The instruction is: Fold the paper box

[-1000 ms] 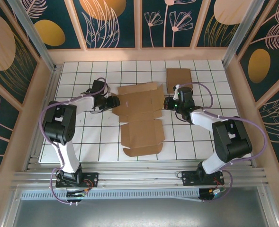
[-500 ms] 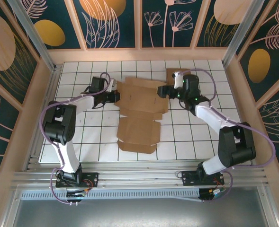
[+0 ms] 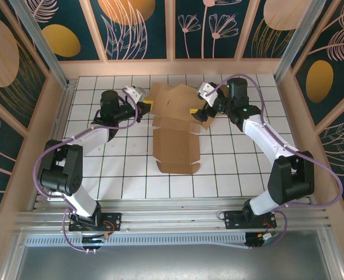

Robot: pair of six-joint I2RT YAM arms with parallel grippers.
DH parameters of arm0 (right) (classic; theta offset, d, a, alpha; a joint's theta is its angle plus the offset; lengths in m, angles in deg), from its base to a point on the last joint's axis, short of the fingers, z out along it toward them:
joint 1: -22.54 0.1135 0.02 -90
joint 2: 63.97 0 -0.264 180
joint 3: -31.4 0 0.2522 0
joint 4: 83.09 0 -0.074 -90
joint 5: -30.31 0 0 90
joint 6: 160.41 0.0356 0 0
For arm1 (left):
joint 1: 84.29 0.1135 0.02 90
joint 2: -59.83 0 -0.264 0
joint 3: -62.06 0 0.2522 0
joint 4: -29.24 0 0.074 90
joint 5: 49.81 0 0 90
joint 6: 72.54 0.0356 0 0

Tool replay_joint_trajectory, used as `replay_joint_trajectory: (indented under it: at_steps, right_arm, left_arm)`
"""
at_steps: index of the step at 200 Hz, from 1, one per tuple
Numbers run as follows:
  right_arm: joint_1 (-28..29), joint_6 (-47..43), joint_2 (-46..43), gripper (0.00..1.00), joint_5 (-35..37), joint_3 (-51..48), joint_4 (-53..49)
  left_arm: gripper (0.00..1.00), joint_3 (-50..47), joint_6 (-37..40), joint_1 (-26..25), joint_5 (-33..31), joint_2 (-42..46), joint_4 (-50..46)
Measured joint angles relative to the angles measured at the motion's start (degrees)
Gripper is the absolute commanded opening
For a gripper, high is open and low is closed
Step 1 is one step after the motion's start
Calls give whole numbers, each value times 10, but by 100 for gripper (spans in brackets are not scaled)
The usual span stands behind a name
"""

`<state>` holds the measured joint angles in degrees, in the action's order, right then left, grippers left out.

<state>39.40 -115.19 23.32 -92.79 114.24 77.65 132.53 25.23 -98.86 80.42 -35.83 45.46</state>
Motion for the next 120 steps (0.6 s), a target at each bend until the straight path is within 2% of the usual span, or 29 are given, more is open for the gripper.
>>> replay_joint_trajectory:
  at_steps: [56,86,99,120]
  right_arm:
    - [-14,-94,50,90,5,48,-3]
    - [-19,-116,60,88,14,52,8]
    - [-28,-121,63,80,10,55,10]
    - [-41,-137,80,53,0,67,10]
  left_arm:
    - [0,-2,35,0,21,0,5]
    - [0,-2,41,0,29,0,11]
    - [0,-2,42,0,29,0,11]
    - [0,-2,42,0,30,-1,13]
